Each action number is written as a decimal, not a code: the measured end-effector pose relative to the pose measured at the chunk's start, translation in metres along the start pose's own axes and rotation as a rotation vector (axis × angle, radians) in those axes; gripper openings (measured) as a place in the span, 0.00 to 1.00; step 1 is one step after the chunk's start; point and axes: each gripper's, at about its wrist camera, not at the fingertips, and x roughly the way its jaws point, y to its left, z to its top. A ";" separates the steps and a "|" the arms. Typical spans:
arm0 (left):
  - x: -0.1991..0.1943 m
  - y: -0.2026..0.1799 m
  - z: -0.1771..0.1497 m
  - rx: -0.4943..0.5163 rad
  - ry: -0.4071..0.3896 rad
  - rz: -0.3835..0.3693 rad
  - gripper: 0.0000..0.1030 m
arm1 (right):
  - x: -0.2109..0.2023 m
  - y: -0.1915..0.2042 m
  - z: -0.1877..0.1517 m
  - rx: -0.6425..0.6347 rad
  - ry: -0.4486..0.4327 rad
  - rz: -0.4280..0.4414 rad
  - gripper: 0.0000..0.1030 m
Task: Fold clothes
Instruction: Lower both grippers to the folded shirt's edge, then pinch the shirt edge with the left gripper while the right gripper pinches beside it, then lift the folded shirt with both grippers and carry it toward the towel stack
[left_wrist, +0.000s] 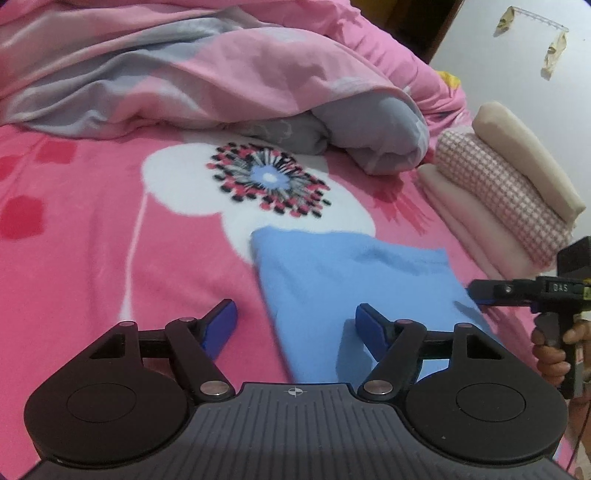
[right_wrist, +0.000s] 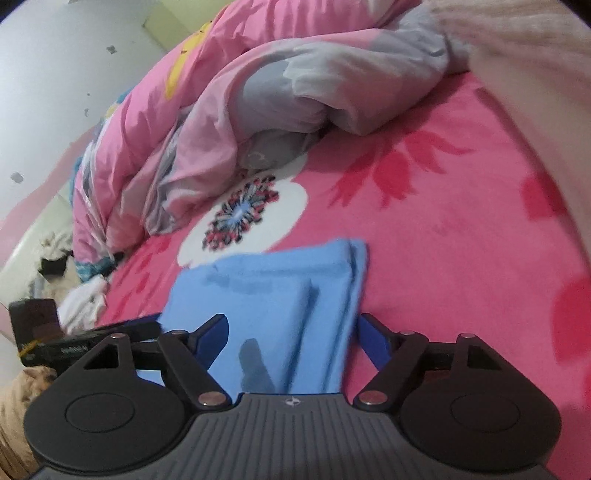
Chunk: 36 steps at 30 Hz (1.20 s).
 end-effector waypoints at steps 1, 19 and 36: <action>0.005 -0.001 0.003 0.003 0.002 -0.005 0.68 | 0.003 -0.002 0.003 0.012 0.000 0.011 0.68; 0.027 -0.023 0.014 0.117 -0.008 -0.017 0.08 | 0.025 0.008 0.008 -0.047 0.008 0.036 0.10; -0.113 -0.137 0.027 0.274 -0.329 -0.081 0.06 | -0.130 0.124 -0.034 -0.268 -0.404 -0.088 0.08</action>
